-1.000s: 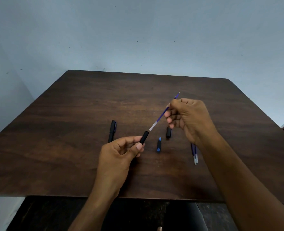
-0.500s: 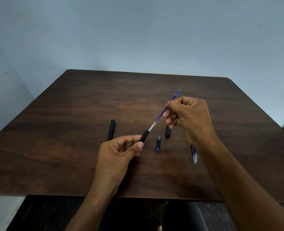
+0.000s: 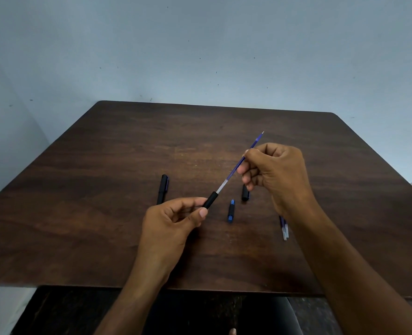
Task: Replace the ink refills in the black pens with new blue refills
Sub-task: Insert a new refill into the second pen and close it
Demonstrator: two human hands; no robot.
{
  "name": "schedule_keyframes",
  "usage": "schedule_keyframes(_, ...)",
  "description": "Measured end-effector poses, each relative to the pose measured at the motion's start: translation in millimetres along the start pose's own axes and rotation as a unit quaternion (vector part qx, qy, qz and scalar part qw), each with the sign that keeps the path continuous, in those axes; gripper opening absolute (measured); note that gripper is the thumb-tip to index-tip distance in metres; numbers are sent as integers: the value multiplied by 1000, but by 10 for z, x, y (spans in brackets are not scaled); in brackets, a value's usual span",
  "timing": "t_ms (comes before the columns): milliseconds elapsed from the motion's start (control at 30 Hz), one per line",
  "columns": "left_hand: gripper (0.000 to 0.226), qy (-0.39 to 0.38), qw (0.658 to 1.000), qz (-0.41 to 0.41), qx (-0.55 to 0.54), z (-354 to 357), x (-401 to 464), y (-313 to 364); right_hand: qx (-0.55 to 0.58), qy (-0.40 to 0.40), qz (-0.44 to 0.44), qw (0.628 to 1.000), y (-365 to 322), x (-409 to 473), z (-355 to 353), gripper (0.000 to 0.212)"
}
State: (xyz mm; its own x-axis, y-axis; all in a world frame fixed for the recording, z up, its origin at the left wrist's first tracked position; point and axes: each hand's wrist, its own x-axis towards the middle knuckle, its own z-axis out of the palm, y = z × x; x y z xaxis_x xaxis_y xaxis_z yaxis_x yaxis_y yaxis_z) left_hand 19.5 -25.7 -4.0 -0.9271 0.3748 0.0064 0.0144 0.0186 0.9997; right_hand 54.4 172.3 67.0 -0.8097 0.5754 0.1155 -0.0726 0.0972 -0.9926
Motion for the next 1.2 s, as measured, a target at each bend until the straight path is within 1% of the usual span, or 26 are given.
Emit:
schedule_keyframes(167,21,2,1000,-8,2,19,2,-4,3,-5,5,1000,27,4,-26,19)
schedule_keyframes(333,20,6,1000,3,-1,57,7,15,4,-26,11,1000,32,-4,-31,19)
schedule_keyframes(533,20,16,1000,19,3,93,36,-40,-33,-58,41,997,175,-66,33,18)
schedule_keyframes(667,23,16,999,32,-6,93,50,-66,-50,-86,44,994,278,-128,83,21)
schedule_keyframes(800,25,16,999,40,-8,91,55,-98,-68,-103,42,991,347,-171,109,17)
schedule_keyframes(933,26,17,999,43,-1,85,63,-123,-65,-103,36,992,363,-204,93,19)
schedule_keyframes(1033,27,16,999,48,3,83,62,-130,-66,-103,47,991,350,-208,73,17)
schedule_keyframes(1100,28,15,999,50,4,88,59,-128,-37,-96,54,993,312,-207,31,18)
schedule_keyframes(1200,26,14,999,48,11,90,58,-130,5,-61,46,997,245,-201,-37,17)
